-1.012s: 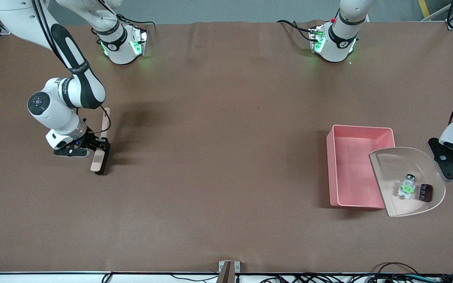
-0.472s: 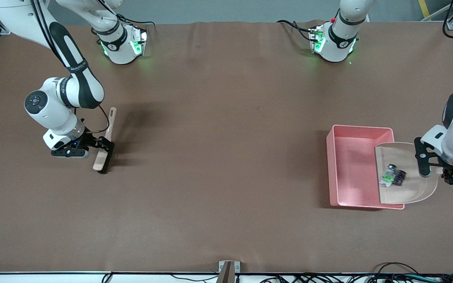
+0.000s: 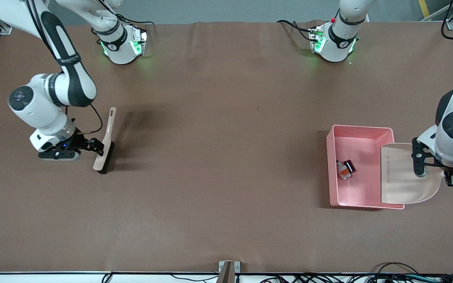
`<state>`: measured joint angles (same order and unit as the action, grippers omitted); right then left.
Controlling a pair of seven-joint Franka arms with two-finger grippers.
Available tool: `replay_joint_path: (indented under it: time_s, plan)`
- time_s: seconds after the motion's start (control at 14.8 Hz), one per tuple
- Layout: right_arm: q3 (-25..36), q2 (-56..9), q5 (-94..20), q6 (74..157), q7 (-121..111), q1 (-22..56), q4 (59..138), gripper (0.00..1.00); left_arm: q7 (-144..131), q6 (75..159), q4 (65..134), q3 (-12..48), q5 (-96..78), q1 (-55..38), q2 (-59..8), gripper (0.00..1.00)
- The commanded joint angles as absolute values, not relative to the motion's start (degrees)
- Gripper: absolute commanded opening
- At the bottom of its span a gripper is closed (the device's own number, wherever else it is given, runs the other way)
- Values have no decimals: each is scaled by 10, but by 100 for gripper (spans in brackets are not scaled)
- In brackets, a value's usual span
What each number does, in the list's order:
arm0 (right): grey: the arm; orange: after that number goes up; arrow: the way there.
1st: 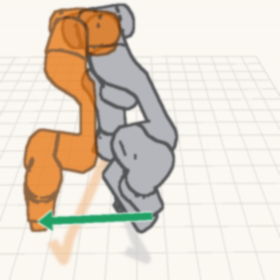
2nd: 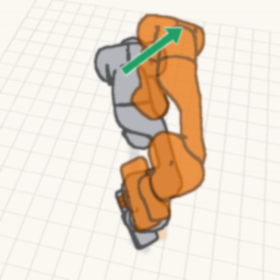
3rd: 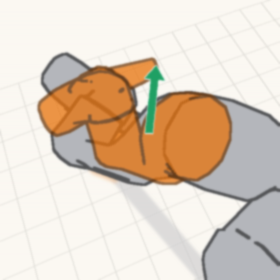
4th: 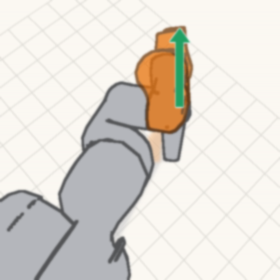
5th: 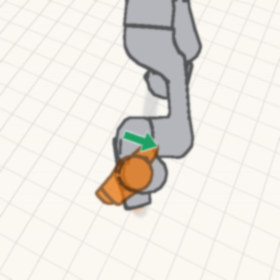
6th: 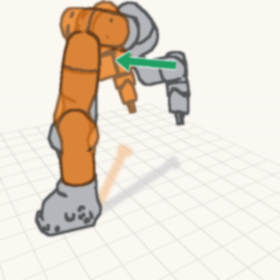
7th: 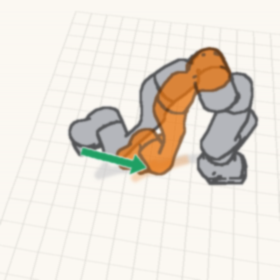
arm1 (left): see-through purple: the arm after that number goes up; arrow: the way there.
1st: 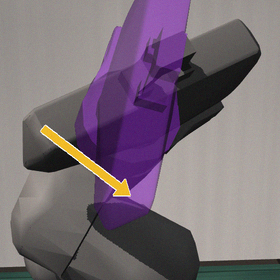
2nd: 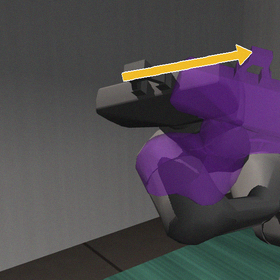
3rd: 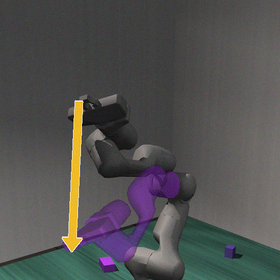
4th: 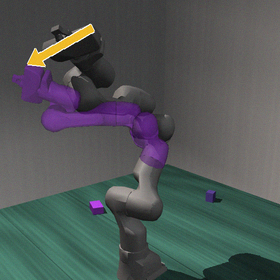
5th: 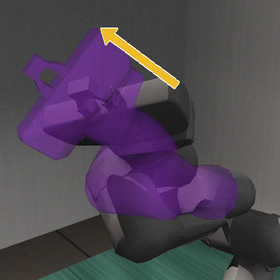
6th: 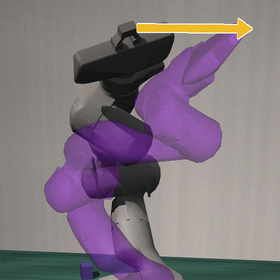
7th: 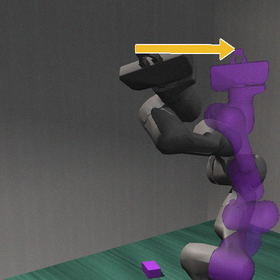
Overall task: Clean e-waste and dump in bin
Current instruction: 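Tip the dustpan over the pink bin with the left gripper, then carry the empty dustpan back over the table with the left gripper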
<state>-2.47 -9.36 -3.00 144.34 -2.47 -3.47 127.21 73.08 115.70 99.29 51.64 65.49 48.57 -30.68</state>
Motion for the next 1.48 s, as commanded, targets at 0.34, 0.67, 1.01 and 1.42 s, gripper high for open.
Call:
replay_joint_path:
  time_s: [0.34,0.67,1.01,1.42]
  plan:
    - [-33,7,-23,1180,-10,-42,1112,100,628,1056,905,581,564,390,-284,8]
    - [-33,13,-8,1031,-5,-44,1005,100,493,1055,901,580,483,303,-322,8]
    - [-37,13,5,977,-6,-40,947,100,444,1060,889,578,483,211,-411,8]
    - [-33,10,6,929,1,-42,884,100,443,1099,898,543,490,153,-463,8]
